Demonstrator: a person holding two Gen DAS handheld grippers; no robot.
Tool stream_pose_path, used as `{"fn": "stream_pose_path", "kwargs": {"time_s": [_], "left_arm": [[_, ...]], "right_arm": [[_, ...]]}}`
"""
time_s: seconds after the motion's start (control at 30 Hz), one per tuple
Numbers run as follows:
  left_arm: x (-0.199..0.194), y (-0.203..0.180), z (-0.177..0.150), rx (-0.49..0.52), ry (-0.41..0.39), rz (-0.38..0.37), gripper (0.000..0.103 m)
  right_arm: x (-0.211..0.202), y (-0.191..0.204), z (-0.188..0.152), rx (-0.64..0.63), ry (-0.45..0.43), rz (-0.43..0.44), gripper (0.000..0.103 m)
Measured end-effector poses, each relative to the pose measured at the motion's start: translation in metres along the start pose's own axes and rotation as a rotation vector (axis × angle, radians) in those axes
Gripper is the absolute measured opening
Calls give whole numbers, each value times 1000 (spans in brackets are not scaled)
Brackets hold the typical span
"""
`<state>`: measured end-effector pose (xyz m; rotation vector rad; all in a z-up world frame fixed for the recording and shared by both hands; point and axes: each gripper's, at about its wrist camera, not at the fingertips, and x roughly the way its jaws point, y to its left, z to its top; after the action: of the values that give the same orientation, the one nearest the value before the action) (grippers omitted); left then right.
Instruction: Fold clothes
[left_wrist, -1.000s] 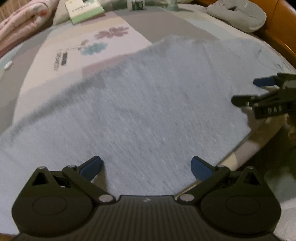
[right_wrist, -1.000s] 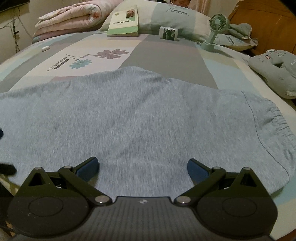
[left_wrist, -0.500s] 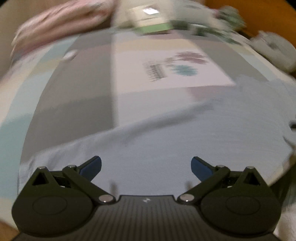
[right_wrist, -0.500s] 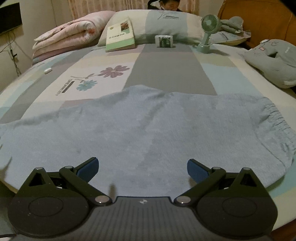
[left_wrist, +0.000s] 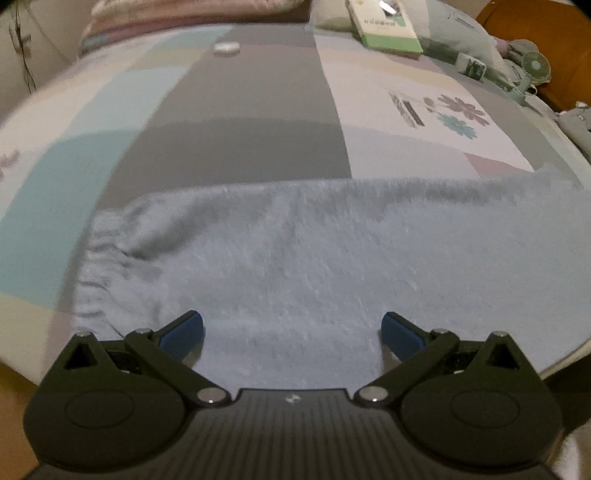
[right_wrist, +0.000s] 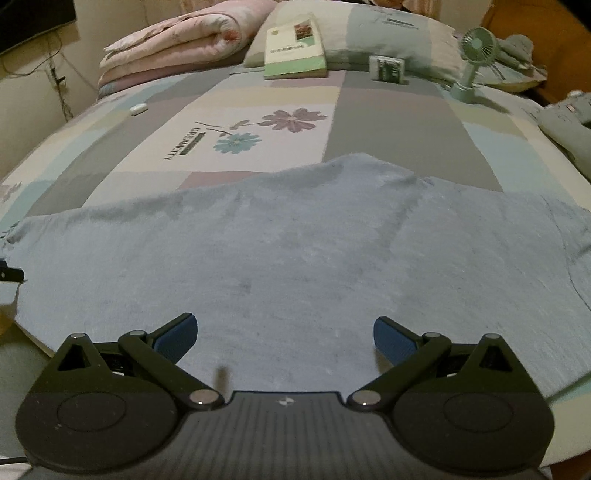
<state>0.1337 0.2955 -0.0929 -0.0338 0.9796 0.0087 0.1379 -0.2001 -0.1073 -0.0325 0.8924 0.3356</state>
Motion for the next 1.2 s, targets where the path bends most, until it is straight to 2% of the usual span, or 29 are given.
{"fn": "stream_pose_path", "kwargs": {"time_s": [0.07, 0.2, 0.3, 0.4, 0.53, 0.73, 0.9, 1.0, 1.1, 1.2], "left_arm": [[-3, -2, 0, 18, -21, -13, 102], [8, 9, -11, -37, 20, -14, 102], [-1, 14, -16, -75, -14, -31, 102], [-14, 17, -15, -76, -79, -32, 102], [-1, 30, -21, -180, -27, -51, 102], [-41, 38, -32, -225, -172, -79, 102], [-57, 73, -54, -381, -235, -76, 102], [-52, 91, -66, -472, -213, -76, 102], [-42, 98, -73, -525, -200, -142, 102], [-33, 103, -76, -575, -192, -214, 102]], "right_arm": [[2, 7, 2, -19, 5, 5, 103], [9, 21, 6, -61, 26, 7, 103], [16, 29, 7, -75, 48, 8, 103], [23, 35, 10, -79, 55, 12, 103], [30, 44, 16, -91, 61, 21, 103], [46, 63, 17, -129, 88, 51, 103], [52, 81, 24, -167, 75, 81, 103], [54, 87, 26, -156, 70, 110, 103], [54, 93, 26, -171, 65, 157, 103], [50, 98, 27, -191, 51, 161, 103]]}}
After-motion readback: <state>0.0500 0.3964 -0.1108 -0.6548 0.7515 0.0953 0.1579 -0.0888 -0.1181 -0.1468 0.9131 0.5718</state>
